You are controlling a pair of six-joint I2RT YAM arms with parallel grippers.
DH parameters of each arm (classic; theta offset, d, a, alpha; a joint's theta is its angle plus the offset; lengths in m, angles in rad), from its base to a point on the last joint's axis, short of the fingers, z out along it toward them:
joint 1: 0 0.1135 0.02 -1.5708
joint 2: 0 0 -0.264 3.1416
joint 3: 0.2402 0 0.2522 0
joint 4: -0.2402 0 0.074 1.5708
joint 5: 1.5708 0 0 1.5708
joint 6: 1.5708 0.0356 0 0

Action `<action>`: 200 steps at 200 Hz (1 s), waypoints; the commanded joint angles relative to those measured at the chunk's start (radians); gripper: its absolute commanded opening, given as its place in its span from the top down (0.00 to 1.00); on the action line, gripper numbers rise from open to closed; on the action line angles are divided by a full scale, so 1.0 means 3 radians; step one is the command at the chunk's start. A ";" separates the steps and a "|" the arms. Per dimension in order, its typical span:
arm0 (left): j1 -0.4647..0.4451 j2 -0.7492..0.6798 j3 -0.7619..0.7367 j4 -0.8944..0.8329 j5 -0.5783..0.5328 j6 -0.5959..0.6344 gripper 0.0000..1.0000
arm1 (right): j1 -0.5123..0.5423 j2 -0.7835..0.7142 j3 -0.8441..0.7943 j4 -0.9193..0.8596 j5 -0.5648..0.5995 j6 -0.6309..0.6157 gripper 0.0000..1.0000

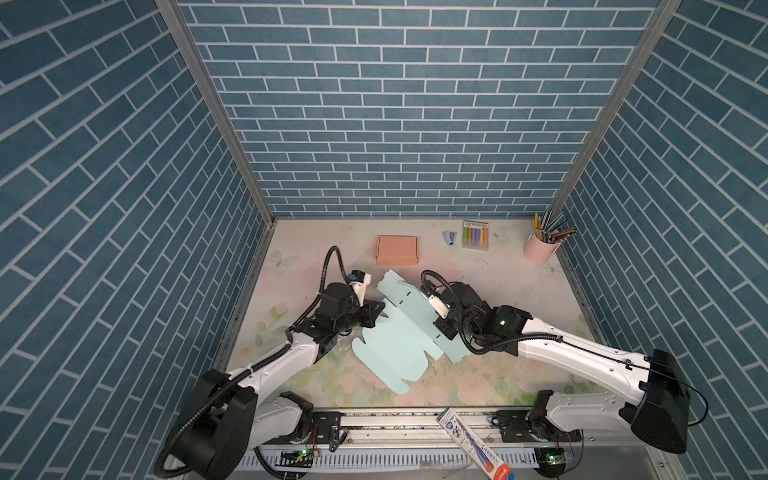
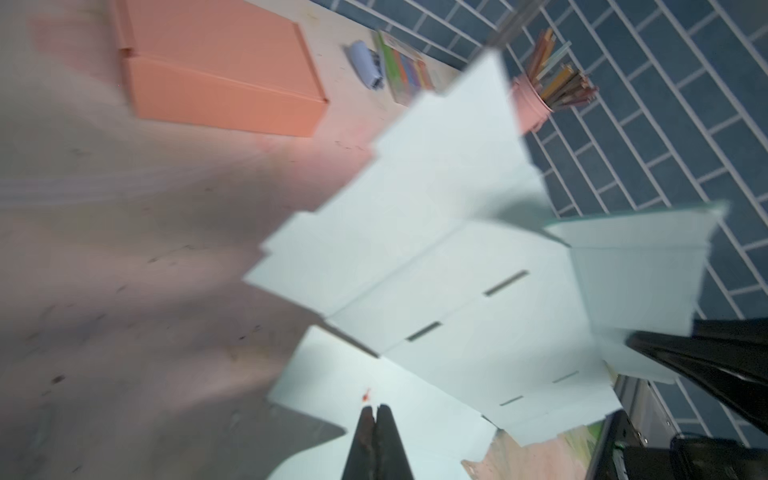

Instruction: Fold the paper box

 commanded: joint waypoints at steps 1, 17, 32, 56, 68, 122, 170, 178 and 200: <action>0.0198 -0.0118 -0.0268 0.0284 0.0030 -0.0193 1.00 | 0.0084 -0.0019 0.0077 -0.0050 0.0286 -0.0203 1.00; 0.0210 -0.0021 -0.0328 0.0369 -0.0113 -0.0207 1.00 | 0.0120 0.0027 0.0100 -0.0056 0.0315 -0.0213 1.00; 0.0211 0.0161 -0.0343 0.0534 -0.0151 -0.0239 1.00 | 0.0174 0.0092 0.0142 -0.0080 0.0364 -0.0220 1.00; 0.0222 0.0424 -0.0257 0.0706 -0.0159 -0.0218 1.00 | 0.0256 0.0181 0.0213 -0.0138 0.0462 -0.0219 1.00; 0.0218 0.0554 -0.0205 0.0814 -0.0099 -0.0210 1.00 | 0.0287 0.0202 0.0223 -0.0138 0.0472 -0.0219 1.00; 0.0200 0.0727 -0.0174 0.0997 0.0124 -0.0168 1.00 | 0.0316 0.0167 0.0206 -0.0093 0.0566 -0.0227 1.00; 0.0078 0.0561 -0.0314 0.1049 0.0245 -0.0194 1.00 | 0.0317 0.0177 0.0177 -0.0011 0.0600 -0.0259 1.00; 0.0026 0.0523 -0.0325 0.1032 0.0230 -0.0205 1.00 | 0.0316 0.0187 0.0183 -0.0015 0.0608 -0.0257 1.00; -0.0155 0.0451 -0.0347 0.1021 0.0183 -0.0273 1.00 | 0.0316 0.0188 0.0193 -0.0025 0.0622 -0.0274 1.00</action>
